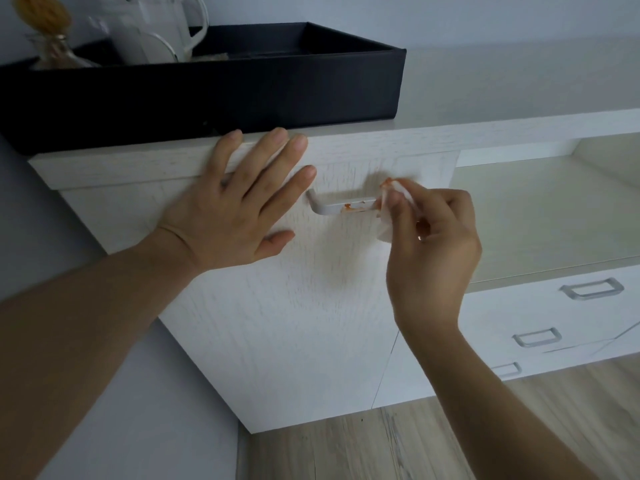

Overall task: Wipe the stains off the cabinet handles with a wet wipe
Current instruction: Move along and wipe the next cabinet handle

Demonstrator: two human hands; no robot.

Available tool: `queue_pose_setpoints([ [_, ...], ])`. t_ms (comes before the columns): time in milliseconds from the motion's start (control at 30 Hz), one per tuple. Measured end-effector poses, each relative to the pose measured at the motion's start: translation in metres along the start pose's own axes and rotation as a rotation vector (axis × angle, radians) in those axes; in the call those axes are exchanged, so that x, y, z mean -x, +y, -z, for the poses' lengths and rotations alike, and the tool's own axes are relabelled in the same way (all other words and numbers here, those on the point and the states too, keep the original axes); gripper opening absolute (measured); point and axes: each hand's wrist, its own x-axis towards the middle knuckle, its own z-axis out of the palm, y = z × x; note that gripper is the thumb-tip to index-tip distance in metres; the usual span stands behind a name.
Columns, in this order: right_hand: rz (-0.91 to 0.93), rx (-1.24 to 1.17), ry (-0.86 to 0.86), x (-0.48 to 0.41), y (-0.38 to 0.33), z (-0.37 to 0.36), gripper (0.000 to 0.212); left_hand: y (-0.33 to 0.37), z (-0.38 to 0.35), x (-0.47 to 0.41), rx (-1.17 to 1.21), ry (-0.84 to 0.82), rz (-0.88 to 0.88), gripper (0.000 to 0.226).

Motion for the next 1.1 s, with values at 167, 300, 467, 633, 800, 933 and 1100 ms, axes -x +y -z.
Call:
queue_pose_setpoints([
  [167,0.093,0.046,-0.102,0.002,-0.009,-0.003,0.014,0.001,0.0,-0.001,0.009,-0.006,0.001,0.079],
  [300,0.056,0.038,-0.1,0.003,-0.011,-0.005,0.015,0.0,0.0,-0.001,0.008,-0.007,0.002,0.078],
  [467,0.07,0.049,-0.12,0.005,-0.013,-0.006,0.015,0.001,0.003,-0.001,0.004,-0.037,-0.005,0.077],
  [633,-0.048,-0.063,-0.007,0.01,-0.008,-0.003,0.015,0.001,0.0,0.001,0.013,-0.014,0.003,0.077],
  [800,0.171,0.058,-0.134,0.012,-0.011,-0.012,0.014,0.002,0.002,0.0,0.009,-0.042,-0.002,0.078],
  [933,0.155,0.024,-0.105,0.011,-0.011,-0.012,0.013,0.002,0.001,0.0,-0.008,-0.047,-0.004,0.077],
  [1100,-0.028,-0.136,-0.059,0.011,-0.003,-0.002,0.018,0.001,0.002,-0.001,0.011,-0.047,0.004,0.078],
])
